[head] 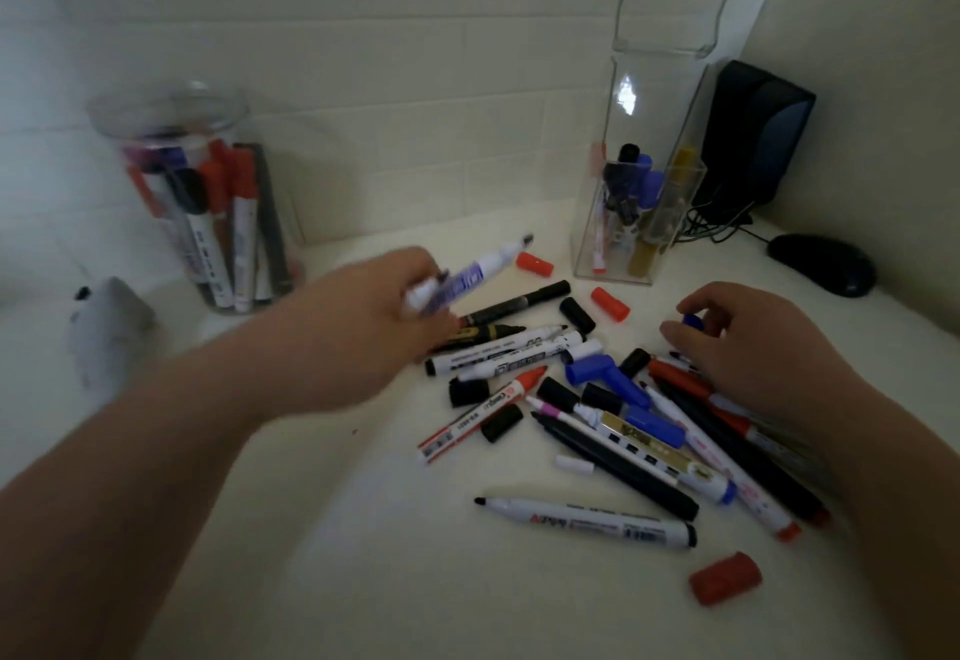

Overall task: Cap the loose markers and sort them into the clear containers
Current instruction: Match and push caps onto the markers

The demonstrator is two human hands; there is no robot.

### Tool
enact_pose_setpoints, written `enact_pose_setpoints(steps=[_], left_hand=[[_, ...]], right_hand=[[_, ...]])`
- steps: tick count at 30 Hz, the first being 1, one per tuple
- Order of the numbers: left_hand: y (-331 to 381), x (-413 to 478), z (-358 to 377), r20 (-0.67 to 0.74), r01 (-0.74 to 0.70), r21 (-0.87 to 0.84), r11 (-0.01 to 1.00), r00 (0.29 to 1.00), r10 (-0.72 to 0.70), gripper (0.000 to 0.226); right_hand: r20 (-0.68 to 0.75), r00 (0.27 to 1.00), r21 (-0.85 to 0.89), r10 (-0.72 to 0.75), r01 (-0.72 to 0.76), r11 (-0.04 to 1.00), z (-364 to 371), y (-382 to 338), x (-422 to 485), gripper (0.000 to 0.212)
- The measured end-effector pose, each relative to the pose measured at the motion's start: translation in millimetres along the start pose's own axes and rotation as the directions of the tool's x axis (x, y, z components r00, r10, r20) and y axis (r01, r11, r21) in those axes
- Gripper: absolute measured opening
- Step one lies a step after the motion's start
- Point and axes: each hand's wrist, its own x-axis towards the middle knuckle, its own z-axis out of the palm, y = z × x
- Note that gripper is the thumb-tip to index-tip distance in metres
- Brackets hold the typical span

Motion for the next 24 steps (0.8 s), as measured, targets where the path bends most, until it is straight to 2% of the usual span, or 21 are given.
enact_pose_setpoints(steps=[1, 6, 8, 13, 19, 24], left_hand=[[-3.0, -9.8, 8.8, -0.004, -0.002, 0.059, 0.998, 1.0, 0.002, 0.016], [-3.1, -44.9, 48.8, 0.044, -0.031, 0.14, 0.99, 0.999, 0.026, 0.014], [6.9, -50.9, 57.2, 0.012, -0.052, 0.161, 0.986, 0.999, 0.051, 0.006], [18.8, -59.9, 78.5, -0.068, -0.083, 0.238, 0.968, 0.992, 0.102, 0.027], [1.0, -56.8, 81.3, -0.136, -0.112, 0.245, 0.963, 0.98, 0.149, 0.025], [-18.0, -55.2, 85.3, -0.208, -0.144, 0.23, 0.962, 0.959, 0.193, 0.024]], right_hand=[[-0.006, 1.0, 0.01, 0.001, -0.001, 1.0, 0.2, 0.6, 0.1, 0.032], [-0.055, 0.998, 0.03, -0.011, 0.012, 0.999, -0.2, 0.5, -1.7, 0.034], [-0.09, 0.996, 0.04, -0.019, 0.022, 0.999, -1.7, 0.5, -4.1, 0.034], [-0.133, 0.99, 0.046, -0.047, 0.054, 0.997, -4.3, -6.8, -15.6, 0.029], [-0.141, 0.983, 0.017, -0.121, 0.124, 0.992, -1.3, -13.3, -30.5, 0.024], [-0.157, 0.986, 0.07, -0.062, 0.074, 0.995, -5.6, -5.1, -30.2, 0.017]])
